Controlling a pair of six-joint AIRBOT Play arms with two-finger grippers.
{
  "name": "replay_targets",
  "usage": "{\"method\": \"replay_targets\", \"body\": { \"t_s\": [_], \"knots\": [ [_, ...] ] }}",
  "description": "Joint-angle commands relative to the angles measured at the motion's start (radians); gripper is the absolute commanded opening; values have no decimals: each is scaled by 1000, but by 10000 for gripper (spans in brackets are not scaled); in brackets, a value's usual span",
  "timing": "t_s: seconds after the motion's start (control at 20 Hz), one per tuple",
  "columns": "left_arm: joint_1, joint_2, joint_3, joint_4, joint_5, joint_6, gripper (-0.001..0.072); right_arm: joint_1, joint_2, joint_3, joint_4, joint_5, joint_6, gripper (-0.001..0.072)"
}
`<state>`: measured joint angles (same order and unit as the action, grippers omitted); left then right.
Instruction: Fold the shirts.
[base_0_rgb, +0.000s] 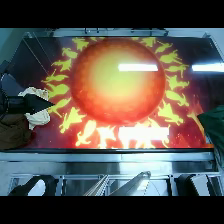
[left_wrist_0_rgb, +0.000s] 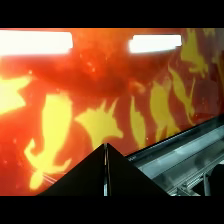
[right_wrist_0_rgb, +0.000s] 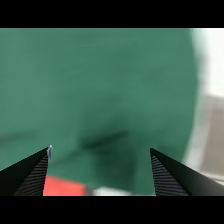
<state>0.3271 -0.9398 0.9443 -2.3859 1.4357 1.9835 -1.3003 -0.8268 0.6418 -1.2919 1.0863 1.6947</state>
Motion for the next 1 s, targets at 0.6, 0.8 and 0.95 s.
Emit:
{"method": "replay_targets", "body": {
  "t_s": [0.6,0.8,0.95],
  "knots": [
    [0,-135,122,-70,18,13,18,1268,-340,471,769,-129,-568,17],
    [0,-113,98,-74,12,17,18,1427,-463,512,762,-196,-612,15],
    [0,-84,74,-66,-1,17,16,1426,-480,512,799,-140,-592,18]
  ]
}}
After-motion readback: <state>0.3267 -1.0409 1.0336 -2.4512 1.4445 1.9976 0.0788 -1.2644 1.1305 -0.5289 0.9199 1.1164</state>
